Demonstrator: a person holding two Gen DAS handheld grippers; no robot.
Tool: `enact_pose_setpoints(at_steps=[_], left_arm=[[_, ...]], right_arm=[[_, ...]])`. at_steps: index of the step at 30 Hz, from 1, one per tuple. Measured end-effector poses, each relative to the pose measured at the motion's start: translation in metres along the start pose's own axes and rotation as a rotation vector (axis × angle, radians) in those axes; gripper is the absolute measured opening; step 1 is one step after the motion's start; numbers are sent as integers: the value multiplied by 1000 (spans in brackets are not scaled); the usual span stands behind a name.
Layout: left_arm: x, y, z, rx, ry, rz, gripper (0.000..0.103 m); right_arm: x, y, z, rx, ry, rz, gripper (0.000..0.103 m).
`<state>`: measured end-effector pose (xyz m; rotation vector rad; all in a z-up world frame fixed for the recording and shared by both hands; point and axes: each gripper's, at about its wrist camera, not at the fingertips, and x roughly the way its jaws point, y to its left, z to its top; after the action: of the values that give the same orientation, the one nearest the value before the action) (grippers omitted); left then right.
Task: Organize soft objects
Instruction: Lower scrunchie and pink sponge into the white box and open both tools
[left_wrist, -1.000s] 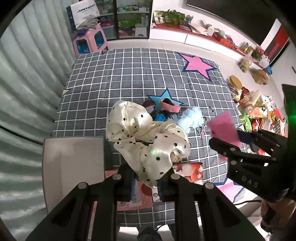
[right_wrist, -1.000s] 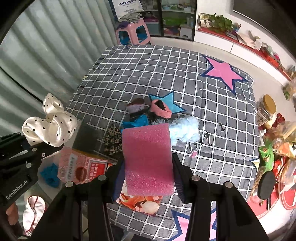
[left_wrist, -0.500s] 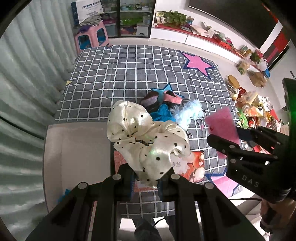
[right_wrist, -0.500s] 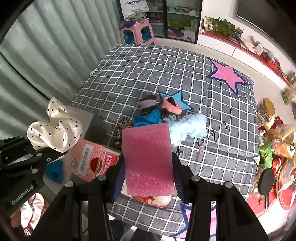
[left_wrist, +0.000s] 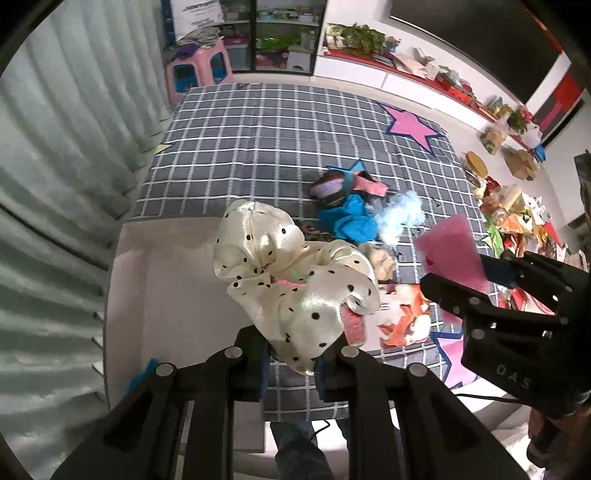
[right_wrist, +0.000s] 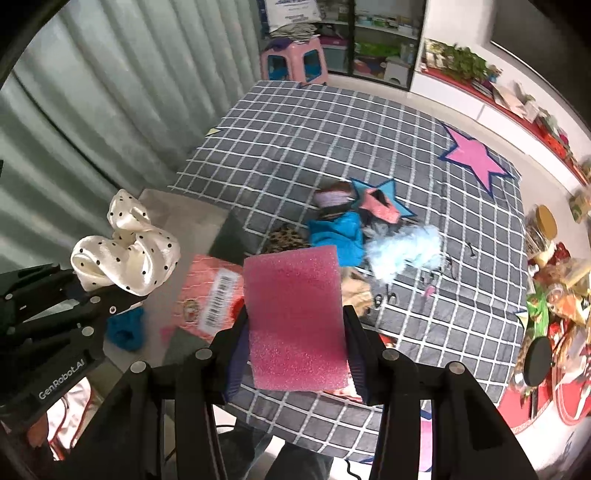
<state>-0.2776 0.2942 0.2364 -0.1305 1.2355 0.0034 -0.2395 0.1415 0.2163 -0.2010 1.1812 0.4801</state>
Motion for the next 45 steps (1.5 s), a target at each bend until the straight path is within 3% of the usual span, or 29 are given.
enact_pose_setpoints(at_steps=[21, 33, 45], left_arm=[[5, 111, -47, -237, 29, 86, 21], [28, 148, -62, -320, 87, 126, 21], [55, 156, -60, -329, 149, 139, 21]], right_arm=[[32, 125, 31, -272, 55, 78, 48], [59, 159, 48, -348, 94, 94, 48], [81, 170, 57, -369, 132, 104, 48]])
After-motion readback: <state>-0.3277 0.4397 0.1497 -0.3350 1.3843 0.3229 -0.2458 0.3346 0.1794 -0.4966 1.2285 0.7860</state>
